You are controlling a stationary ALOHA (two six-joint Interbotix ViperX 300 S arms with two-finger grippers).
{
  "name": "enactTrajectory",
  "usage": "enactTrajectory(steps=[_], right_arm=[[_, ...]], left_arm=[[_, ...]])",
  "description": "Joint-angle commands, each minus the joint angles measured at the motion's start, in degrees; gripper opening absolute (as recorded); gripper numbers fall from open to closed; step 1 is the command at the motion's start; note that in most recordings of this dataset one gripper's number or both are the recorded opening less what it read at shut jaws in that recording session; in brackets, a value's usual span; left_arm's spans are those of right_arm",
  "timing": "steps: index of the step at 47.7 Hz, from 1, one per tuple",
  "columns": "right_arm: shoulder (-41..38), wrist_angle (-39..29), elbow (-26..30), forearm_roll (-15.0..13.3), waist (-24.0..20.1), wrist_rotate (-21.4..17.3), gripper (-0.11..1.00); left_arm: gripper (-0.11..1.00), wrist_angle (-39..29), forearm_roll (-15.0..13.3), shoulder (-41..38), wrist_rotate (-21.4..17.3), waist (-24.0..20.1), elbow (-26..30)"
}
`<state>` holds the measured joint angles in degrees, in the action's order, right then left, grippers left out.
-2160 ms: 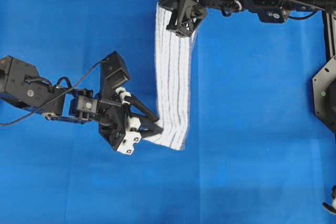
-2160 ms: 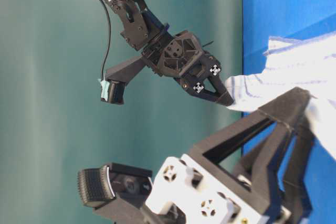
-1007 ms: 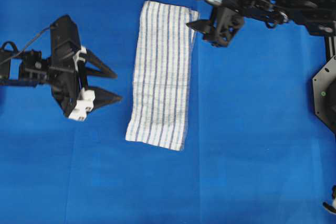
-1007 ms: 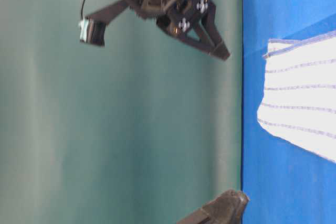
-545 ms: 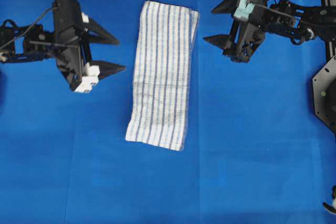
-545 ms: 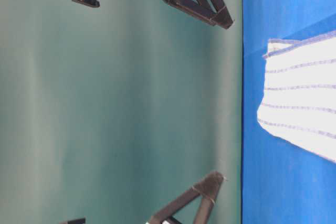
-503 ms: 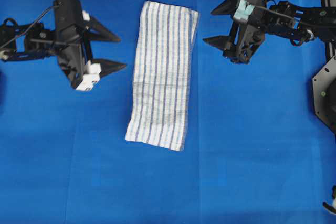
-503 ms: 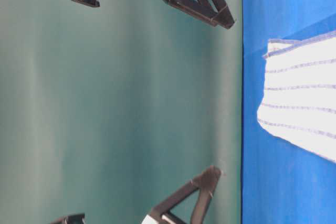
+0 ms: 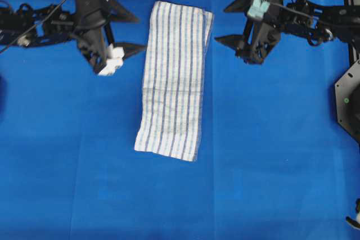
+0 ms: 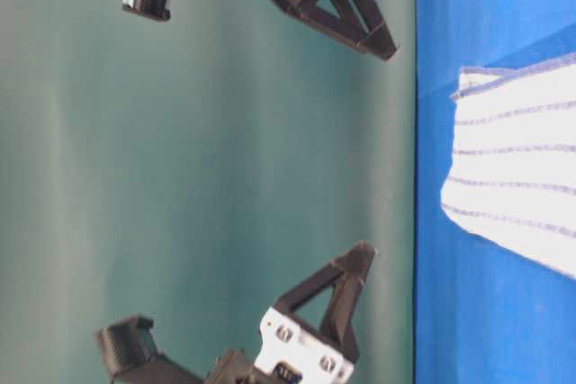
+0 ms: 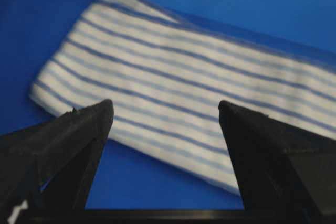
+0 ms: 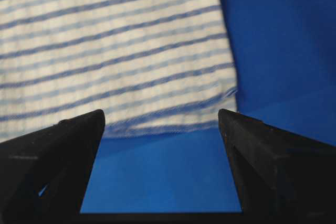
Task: Fold the blue towel.
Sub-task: 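Grasp the strip's far-end corners with both grippers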
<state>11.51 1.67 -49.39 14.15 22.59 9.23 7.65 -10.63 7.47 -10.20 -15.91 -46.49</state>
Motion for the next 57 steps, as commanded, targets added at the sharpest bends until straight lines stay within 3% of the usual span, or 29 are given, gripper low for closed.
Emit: enactTrajectory(steps=[1, 17, 32, 45, 57], right_arm=[[-1.0, 1.0, 2.3, 0.1, 1.4, 0.0, 0.90], [-9.9, 3.9, 6.9, 0.0, 4.7, 0.1, 0.90], [-17.5, 6.9, 9.8, 0.2, 5.6, 0.0, 0.90], [-22.1, 8.5, 10.3, 1.8, 5.8, -0.1, 0.90], [-23.6, 8.5, 10.0, 3.5, 5.3, -0.1, 0.87]], left_arm=[[0.77, 0.6, 0.1, -1.1, -2.1, -2.0, 3.0], [0.77, 1.9, 0.3, -10.2, -2.6, -10.7, 8.7], [0.77, 9.8, 0.3, -20.7, -2.5, -12.6, 11.5], [0.77, 10.7, 0.3, -27.8, -2.5, -12.7, 14.5], [0.75, 10.7, 0.3, -28.7, -2.4, -12.6, 14.5]])
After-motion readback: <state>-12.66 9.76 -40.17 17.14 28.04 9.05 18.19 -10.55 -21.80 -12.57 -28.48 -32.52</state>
